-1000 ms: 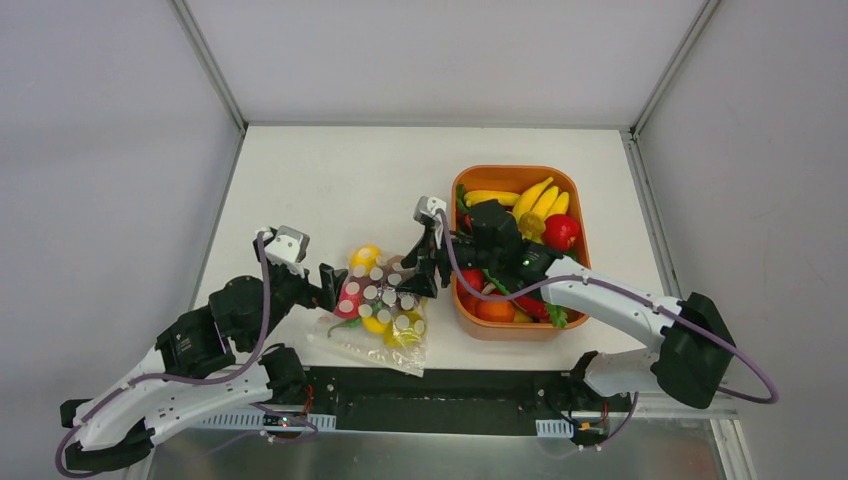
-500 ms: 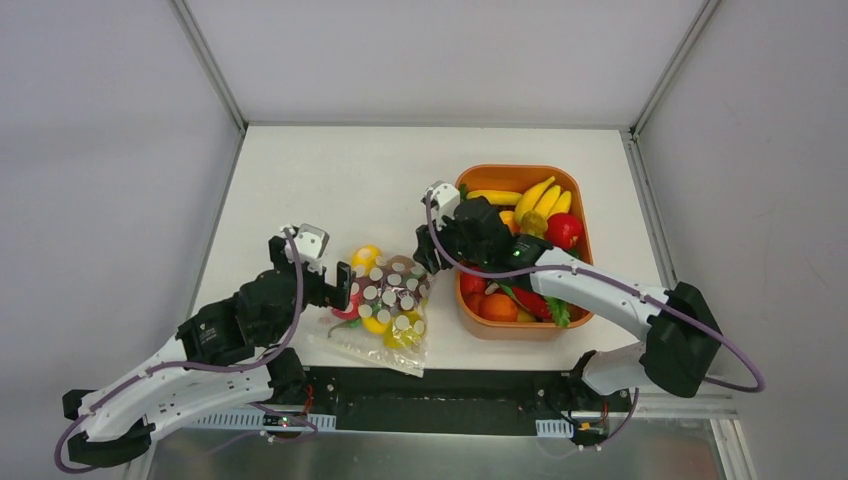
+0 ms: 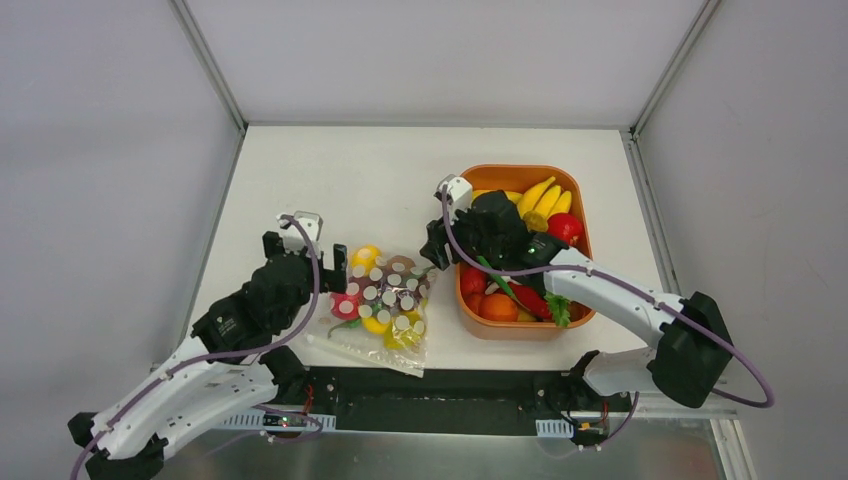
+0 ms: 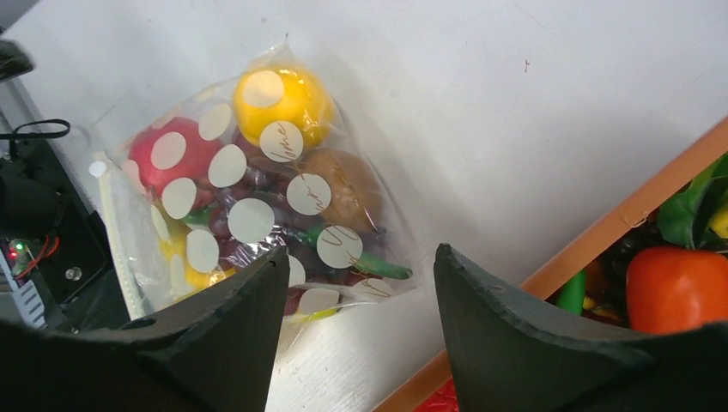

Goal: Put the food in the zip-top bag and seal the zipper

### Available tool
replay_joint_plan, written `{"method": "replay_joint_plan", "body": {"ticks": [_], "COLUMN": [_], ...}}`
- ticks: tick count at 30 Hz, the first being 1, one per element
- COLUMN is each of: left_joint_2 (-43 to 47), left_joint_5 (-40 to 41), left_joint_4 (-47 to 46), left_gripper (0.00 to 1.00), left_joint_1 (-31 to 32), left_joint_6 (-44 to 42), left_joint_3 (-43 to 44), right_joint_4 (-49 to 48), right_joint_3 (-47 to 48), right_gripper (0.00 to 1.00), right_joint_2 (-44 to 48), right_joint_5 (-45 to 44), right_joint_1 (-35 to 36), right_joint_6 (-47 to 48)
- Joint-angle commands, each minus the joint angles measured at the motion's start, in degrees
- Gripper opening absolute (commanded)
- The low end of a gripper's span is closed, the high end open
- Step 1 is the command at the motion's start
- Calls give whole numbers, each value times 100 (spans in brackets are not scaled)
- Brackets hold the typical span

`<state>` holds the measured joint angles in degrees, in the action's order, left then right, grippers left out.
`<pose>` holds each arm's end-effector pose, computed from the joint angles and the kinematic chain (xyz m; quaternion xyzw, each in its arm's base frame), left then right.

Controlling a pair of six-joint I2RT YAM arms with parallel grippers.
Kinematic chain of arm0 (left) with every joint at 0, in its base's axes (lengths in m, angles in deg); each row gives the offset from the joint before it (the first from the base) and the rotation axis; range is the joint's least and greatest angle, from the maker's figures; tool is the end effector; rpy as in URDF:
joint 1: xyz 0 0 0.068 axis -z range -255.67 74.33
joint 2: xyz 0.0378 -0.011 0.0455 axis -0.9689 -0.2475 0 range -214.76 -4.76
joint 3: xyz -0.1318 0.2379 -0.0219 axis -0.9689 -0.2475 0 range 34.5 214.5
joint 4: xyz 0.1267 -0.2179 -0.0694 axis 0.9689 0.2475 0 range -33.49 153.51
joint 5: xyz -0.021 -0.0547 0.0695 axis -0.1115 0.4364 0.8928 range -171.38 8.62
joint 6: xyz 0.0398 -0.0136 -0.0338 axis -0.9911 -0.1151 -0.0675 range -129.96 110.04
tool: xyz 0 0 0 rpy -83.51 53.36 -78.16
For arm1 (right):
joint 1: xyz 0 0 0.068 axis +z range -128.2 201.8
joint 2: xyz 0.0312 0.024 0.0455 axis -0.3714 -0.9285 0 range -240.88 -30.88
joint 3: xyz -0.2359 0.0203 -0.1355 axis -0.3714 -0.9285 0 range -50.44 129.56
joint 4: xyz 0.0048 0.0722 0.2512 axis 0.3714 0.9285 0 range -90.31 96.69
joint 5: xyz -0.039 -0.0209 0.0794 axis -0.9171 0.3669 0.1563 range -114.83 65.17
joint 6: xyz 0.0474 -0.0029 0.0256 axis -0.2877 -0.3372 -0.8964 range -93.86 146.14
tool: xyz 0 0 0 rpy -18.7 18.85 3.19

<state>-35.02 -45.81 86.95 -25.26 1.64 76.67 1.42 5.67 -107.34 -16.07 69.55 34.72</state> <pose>0.0905 -0.0768 0.3231 0.0886 0.7883 -0.0739 0.6044 0.2044 0.2331 0.3002 -0.4280 0.7090 0.2463 0.5035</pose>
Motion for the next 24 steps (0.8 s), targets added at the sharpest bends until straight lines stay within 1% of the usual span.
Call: {"method": "replay_joint_plan", "body": {"ticks": [1,5,7,9,12,14,16,17,19,22,23,24], "left_joint_2": [-69,-261,-402,-497,-516,-537,-584,-574,-497,-334,-290,-254], "left_joint_5": [-863,-1283,-1477,-1577,-1899,-2143,-2203,-2205,-2178,-2131,-2112,-2107], "left_joint_4": [-273,-156,-50,-17,-82,-132,-57,-14,25,33,33,33], "left_gripper": [99,99,99,99,99,99,99,99,99,99,99,99], "left_joint_1": [-989,-1655,-1944,-2176,-2520,-2683,-2721,-2717,-2721,-2721,-2717,-2720], "left_joint_6": [126,168,248,336,476,526,549,554,573,600,607,623], "left_joint_3": [180,403,515,547,486,411,393,384,319,198,160,133], "right_joint_4": [-778,-905,-929,-953,-1019,-1022,-976,-931,-834,-904,-945,-780], "right_joint_3": [82,6,-101,-239,-537,-638,-672,-634,-472,-270,-231,-161], "right_gripper": [66,69,77,82,90,93,93,93,90,79,75,73], "right_joint_2": [541,914,1089,1280,1607,1800,1969,1998,1973,1752,1664,1577], "right_joint_5": [-36,-769,-1445,-1863,-2192,-2163,-1771,-1369,-136,2106,2534,2743], "right_joint_1": [-30,-58,-106,-207,-399,-520,-580,-590,-586,-525,-403,-104], "right_joint_6": [-186,-164,-247,-357,-523,-638,-767,-836,-1335,-1933,-2067,-2066]}}
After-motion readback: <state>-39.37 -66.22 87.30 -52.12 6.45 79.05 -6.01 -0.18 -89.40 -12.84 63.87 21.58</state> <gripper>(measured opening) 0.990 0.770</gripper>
